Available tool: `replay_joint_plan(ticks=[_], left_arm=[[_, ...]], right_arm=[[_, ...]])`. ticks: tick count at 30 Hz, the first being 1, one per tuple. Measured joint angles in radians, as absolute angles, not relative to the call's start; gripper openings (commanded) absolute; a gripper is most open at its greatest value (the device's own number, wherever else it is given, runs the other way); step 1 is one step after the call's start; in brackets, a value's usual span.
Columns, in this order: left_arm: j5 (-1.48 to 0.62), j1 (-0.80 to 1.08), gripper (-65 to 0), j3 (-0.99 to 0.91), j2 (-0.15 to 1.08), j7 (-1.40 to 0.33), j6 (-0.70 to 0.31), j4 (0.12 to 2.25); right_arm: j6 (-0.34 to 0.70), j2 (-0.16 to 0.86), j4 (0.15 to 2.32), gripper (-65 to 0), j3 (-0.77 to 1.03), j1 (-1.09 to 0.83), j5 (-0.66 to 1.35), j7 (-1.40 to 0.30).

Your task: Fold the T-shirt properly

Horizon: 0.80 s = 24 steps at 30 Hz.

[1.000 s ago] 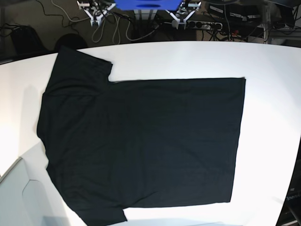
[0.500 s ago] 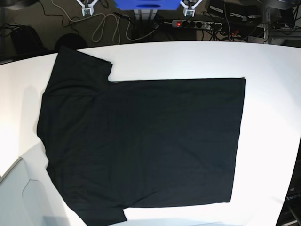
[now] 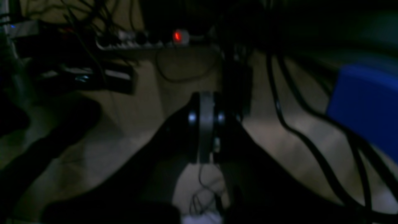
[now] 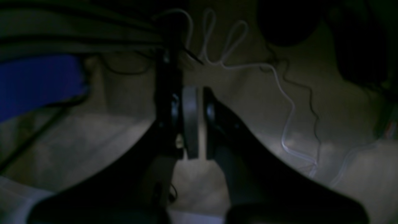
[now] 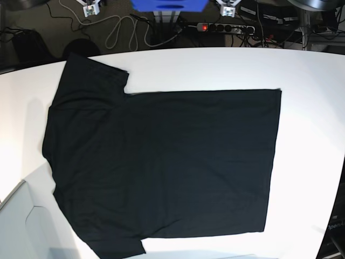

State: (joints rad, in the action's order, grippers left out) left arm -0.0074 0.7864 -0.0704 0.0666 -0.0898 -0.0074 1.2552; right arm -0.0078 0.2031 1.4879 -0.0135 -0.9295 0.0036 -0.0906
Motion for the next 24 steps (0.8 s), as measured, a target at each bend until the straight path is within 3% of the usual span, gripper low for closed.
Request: replay_joint_plan(ticks=[10, 19, 24], left_arm=[[-0.007, 0.958, -65.0, -0.156, 0.072, -0.118, -0.008, 1.584], [-0.026, 1.003, -65.0, -0.215, 0.072, -0.355, -0.007, 1.900], [-0.192, 1.005, -65.0, -0.290, 0.072, -0.426, -0.011, 2.008]], right_arm=[[-0.008, 0.295, 1.746, -64.8, -0.007, -1.047, 0.002, -0.098], [-0.008, 0.368, 1.995, -64.5, -0.007, -1.120, 0.003, -0.104], [-0.008, 0.368, 2.090, -64.5, 0.052, -1.114, 0.003, -0.245]])
